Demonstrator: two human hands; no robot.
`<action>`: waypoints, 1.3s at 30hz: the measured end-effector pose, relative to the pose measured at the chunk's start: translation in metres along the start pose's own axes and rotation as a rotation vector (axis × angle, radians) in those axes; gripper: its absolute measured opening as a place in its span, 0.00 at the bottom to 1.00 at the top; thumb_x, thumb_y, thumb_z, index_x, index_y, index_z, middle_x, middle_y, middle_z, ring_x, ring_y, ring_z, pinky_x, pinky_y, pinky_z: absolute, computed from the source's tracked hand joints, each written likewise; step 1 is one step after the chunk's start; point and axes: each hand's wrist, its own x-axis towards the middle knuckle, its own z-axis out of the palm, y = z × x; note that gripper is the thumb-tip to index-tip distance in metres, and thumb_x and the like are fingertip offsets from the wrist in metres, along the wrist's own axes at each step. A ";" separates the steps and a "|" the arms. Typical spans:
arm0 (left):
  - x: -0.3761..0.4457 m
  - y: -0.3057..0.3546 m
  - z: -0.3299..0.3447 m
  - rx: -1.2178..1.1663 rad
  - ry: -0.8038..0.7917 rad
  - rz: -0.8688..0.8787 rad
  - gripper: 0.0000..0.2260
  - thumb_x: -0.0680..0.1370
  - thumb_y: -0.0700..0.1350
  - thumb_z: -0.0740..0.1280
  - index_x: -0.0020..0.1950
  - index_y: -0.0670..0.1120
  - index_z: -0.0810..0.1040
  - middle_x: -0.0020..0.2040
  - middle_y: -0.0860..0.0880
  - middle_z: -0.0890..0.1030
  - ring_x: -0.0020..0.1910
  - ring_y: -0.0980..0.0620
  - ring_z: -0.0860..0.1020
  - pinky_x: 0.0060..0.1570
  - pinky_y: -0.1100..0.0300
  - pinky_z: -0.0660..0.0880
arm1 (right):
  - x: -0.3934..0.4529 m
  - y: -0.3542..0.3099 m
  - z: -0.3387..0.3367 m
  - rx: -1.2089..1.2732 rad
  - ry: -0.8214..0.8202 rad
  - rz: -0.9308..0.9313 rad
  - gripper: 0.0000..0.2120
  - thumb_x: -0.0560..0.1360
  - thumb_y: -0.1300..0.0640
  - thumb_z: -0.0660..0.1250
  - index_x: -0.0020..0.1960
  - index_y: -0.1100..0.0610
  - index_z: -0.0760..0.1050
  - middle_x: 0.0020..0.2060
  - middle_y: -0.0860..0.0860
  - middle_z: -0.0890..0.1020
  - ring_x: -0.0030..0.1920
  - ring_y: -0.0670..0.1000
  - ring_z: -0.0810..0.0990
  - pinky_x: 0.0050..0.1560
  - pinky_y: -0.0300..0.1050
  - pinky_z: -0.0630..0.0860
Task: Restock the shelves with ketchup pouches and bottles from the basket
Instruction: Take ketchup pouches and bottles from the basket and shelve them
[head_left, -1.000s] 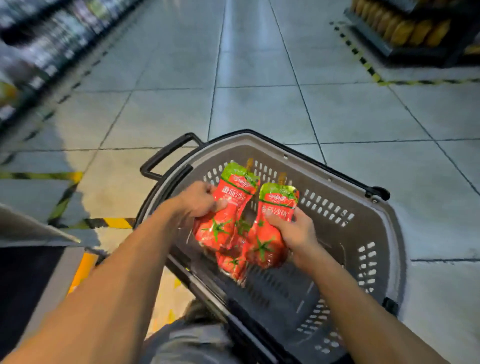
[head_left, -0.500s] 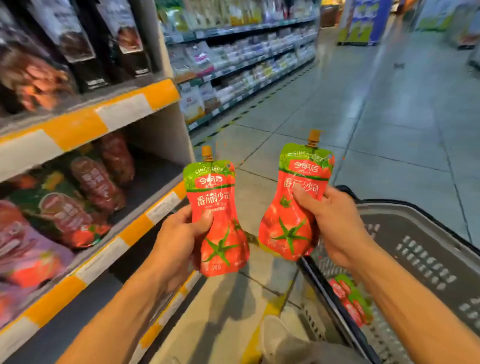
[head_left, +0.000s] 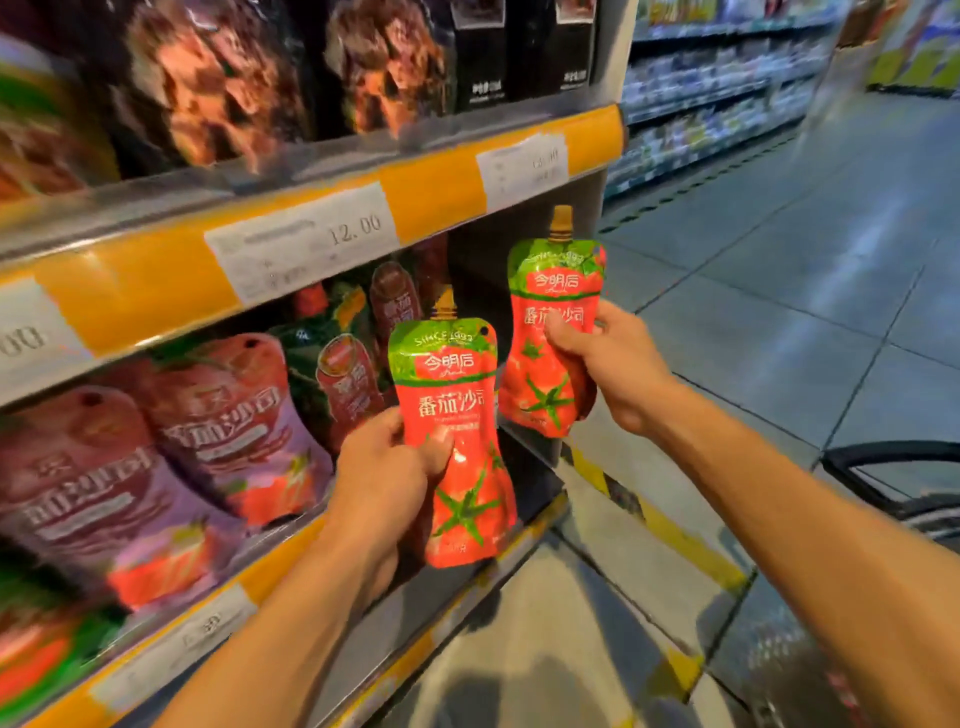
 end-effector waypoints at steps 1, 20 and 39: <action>0.003 0.000 -0.003 0.024 0.005 0.003 0.09 0.78 0.33 0.67 0.51 0.45 0.83 0.44 0.48 0.87 0.42 0.51 0.84 0.40 0.58 0.79 | 0.011 -0.001 0.006 -0.009 -0.003 -0.004 0.12 0.78 0.61 0.70 0.60 0.61 0.78 0.49 0.53 0.85 0.47 0.49 0.84 0.52 0.45 0.82; 0.032 0.004 -0.002 0.001 0.026 0.016 0.07 0.78 0.37 0.69 0.50 0.47 0.83 0.43 0.50 0.87 0.41 0.53 0.85 0.39 0.57 0.76 | 0.112 0.012 0.023 -0.067 -0.076 -0.095 0.18 0.79 0.56 0.71 0.67 0.59 0.74 0.55 0.53 0.84 0.55 0.51 0.83 0.57 0.48 0.82; 0.039 0.003 0.010 -0.038 0.076 0.032 0.06 0.78 0.38 0.70 0.52 0.47 0.83 0.42 0.53 0.87 0.39 0.57 0.85 0.40 0.57 0.76 | 0.093 0.038 0.013 -1.261 -0.363 -0.465 0.14 0.81 0.49 0.62 0.57 0.58 0.79 0.47 0.56 0.78 0.53 0.60 0.78 0.51 0.55 0.77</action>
